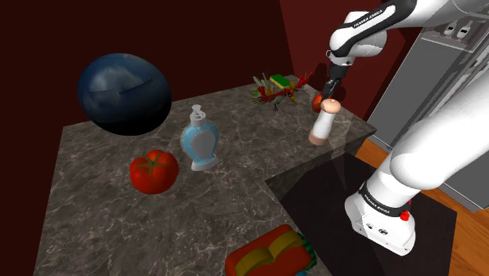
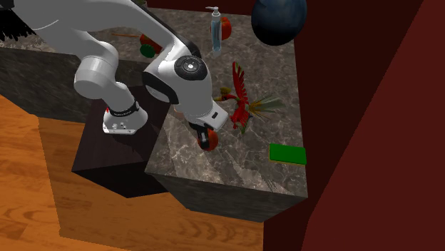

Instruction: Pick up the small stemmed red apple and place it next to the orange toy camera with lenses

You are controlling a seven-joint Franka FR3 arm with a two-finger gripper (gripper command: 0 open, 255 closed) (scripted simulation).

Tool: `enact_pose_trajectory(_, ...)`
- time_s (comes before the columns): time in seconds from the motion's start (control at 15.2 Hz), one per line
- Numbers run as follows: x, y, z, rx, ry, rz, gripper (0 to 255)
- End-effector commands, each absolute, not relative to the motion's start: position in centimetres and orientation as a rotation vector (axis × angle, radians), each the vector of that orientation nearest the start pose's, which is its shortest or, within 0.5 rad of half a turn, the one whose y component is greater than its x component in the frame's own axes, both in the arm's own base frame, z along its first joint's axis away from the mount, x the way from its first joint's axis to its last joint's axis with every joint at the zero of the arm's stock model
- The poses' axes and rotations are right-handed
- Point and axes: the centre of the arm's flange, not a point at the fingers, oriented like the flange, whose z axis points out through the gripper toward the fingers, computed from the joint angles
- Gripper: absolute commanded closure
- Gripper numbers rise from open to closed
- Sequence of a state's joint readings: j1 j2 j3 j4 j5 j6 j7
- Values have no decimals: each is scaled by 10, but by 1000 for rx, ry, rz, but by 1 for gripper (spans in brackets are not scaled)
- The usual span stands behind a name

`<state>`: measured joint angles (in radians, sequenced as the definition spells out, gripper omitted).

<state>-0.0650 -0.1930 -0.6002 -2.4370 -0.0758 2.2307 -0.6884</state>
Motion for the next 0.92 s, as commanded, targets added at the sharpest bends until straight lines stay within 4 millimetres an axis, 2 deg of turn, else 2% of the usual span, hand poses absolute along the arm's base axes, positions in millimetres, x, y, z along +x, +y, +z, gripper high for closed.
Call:
enact_pose_trajectory(0.0,361,-284,368,-3072,-127,6,255)
enact_pose_trajectory(0.86,361,-284,437,-3072,-127,6,255)
